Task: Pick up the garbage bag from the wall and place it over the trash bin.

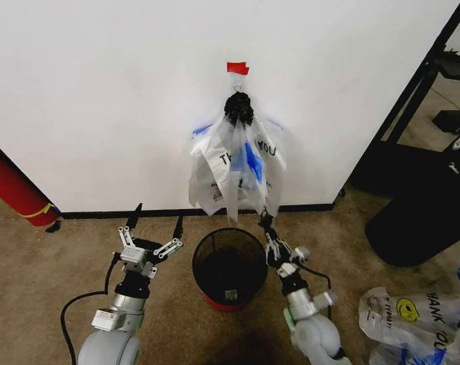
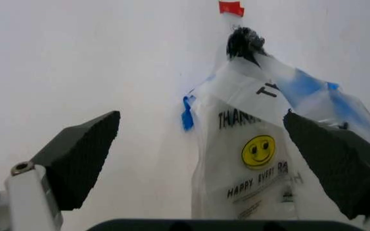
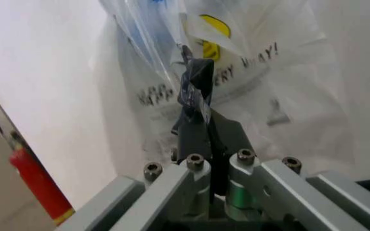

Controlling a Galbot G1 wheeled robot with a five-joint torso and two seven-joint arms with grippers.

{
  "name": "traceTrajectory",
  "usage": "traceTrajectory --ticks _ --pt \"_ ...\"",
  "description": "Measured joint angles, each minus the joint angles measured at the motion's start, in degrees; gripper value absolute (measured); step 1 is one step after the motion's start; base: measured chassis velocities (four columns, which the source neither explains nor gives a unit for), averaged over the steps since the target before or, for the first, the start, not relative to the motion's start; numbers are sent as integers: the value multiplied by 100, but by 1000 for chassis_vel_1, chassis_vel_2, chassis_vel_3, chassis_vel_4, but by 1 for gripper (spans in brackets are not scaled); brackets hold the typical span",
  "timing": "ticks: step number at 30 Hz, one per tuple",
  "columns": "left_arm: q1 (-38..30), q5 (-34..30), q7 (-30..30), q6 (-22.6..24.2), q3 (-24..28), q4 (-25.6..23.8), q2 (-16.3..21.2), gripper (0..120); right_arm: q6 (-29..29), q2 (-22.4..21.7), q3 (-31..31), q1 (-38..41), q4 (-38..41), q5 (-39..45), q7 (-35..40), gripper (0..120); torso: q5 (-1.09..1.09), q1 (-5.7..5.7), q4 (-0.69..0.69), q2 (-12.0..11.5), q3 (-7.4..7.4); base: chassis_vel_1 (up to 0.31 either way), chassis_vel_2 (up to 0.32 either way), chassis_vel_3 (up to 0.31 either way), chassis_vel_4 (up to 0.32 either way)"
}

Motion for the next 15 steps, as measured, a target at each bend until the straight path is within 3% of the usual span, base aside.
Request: traceTrajectory --ticks 15 --pt "-61 -152 -21 -22 -61 48 70 100 569 1 298 -335 -466 -364 -977 0 -1 0 0 -1 0 0 0 0 0"
